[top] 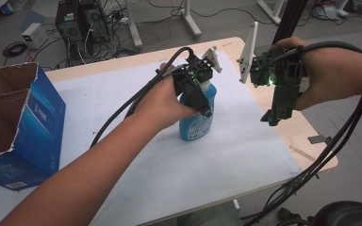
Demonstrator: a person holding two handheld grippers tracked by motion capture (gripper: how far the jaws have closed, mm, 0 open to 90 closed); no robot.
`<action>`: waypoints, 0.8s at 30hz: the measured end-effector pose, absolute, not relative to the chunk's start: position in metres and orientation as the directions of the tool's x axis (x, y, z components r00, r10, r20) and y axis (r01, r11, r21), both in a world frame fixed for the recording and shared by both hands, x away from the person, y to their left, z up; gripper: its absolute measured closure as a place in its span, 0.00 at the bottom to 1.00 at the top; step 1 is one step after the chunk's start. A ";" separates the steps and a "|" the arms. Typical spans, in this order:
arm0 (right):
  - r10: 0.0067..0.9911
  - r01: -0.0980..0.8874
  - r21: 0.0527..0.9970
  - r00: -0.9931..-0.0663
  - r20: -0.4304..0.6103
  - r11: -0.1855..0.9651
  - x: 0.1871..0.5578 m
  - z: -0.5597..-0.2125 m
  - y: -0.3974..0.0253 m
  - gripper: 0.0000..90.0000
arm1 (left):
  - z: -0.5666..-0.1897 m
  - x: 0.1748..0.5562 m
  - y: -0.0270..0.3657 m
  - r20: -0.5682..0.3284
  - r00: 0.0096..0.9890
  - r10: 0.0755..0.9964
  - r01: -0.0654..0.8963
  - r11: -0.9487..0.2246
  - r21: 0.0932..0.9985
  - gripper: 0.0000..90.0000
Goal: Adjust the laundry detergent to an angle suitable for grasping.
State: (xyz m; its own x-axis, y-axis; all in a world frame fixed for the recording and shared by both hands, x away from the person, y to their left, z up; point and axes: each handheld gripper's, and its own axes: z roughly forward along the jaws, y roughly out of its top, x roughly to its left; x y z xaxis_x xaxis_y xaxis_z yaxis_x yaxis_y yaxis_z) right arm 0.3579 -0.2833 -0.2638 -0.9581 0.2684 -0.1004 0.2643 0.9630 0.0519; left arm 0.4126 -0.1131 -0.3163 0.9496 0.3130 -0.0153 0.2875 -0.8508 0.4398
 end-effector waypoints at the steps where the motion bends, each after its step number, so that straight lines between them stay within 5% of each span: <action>1: 0.267 0.263 0.053 -0.959 -0.099 0.963 0.358 -0.264 -0.283 0.03 | -0.316 0.412 -0.112 -0.012 0.949 0.316 0.289 -0.850 0.440 0.48; 24: 0.220 0.215 0.050 -0.969 -0.112 0.975 0.356 -0.258 -0.256 0.03 | -0.262 0.387 -0.042 -0.015 0.970 0.243 0.224 -0.863 0.453 0.48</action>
State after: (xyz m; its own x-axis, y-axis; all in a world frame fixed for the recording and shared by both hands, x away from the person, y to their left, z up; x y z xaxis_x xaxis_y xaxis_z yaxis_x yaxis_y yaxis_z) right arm 0.3563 -0.2558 -0.2580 -0.9691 0.2197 -0.1118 0.2153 0.9752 0.0504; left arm 0.3871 -0.0415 -0.2620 0.9698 0.2433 -0.0155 0.2237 -0.8628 0.4535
